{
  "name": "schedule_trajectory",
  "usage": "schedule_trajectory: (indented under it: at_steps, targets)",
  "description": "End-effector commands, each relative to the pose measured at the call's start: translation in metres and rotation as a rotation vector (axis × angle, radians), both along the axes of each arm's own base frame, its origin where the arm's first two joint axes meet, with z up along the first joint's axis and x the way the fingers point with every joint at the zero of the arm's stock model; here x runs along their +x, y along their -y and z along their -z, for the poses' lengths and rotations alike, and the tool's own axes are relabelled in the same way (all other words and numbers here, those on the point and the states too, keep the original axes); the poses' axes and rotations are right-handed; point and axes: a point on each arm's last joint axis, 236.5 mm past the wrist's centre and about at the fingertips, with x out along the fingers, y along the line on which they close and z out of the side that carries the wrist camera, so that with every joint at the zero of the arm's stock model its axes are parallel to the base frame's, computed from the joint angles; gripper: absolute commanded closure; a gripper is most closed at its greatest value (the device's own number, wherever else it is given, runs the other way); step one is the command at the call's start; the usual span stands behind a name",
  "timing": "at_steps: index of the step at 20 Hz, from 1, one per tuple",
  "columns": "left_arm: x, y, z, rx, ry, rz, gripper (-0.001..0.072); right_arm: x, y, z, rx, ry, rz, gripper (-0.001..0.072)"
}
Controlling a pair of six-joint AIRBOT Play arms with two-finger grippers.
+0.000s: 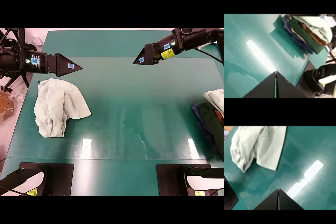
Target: Fold the shirts.
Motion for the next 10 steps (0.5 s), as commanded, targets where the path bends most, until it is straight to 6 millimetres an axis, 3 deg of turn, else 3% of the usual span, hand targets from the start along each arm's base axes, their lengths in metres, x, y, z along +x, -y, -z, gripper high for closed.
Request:
schedule_trajectory:
  at_steps: [1,2,3,4,7,10]
  targets:
    - [-0.001,0.004,-0.012,-0.053,0.004,0.004,0.0682,0.001,-0.002,0.0,0.005,0.001,0.002,0.0687]
    - [0.001,0.007,-0.022,-0.1,0.009,-0.002,0.0682,0.004,-0.003,0.005,0.012,-0.041,0.032,0.0586]
    - [0.005,0.007,-0.028,-0.124,0.018,-0.017,0.0682,0.008,-0.004,0.015,0.013,-0.089,0.054,0.033]
    - [0.007,0.007,-0.029,-0.128,0.018,-0.03,0.0682,0.012,-0.006,0.03,0.001,-0.124,0.051,0.0243]
    - [0.0,0.008,-0.026,-0.14,-0.056,-0.021,0.0682,0.028,-0.019,0.085,-0.028,-0.244,0.051,0.0246]
    - [-0.002,0.001,-0.001,-0.035,-0.083,-0.026,0.0681,0.021,-0.049,0.163,-0.037,-0.427,0.015,0.0267]
